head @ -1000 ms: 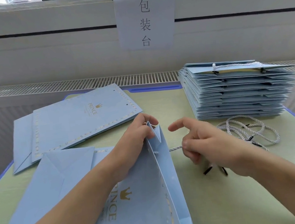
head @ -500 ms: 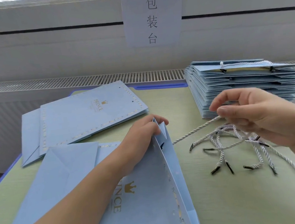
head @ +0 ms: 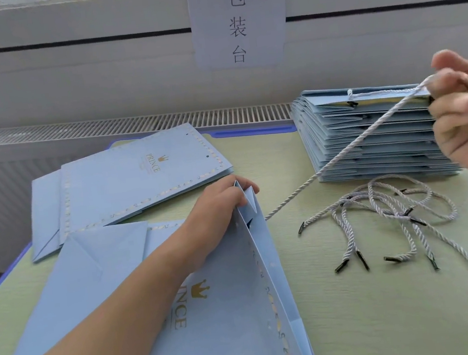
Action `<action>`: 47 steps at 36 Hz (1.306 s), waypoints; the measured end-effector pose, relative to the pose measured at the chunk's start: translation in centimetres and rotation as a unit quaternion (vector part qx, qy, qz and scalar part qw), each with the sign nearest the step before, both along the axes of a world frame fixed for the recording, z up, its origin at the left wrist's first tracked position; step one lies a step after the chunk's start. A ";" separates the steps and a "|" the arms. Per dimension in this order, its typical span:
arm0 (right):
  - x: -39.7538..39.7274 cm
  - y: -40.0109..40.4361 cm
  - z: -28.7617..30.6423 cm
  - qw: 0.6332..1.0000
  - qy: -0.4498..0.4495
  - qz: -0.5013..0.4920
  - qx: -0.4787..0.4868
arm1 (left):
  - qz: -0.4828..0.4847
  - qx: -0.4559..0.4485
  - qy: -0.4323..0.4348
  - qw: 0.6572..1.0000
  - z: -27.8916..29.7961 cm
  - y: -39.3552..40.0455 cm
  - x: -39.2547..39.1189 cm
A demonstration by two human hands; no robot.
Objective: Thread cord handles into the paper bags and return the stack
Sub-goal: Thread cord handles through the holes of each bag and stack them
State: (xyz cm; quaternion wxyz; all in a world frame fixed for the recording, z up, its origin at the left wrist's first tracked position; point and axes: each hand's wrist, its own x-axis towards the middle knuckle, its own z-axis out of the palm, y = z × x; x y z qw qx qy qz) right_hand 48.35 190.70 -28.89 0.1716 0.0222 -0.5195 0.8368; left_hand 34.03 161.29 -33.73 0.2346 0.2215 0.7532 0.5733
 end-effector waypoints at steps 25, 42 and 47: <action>-1.2 -13.0 -2.5 0.777 -0.155 0.256 0.554 | -0.012 0.014 -0.036 0.999 0.4 -0.5 -0.3; -1.0 -15.4 -3.2 0.778 -0.161 0.232 0.562 | -0.017 0.027 -0.044 0.999 0.4 -0.5 -0.2; -0.6 -16.3 -3.3 0.773 -0.151 0.225 0.574 | -0.011 0.026 -0.044 0.999 0.4 -0.5 -0.2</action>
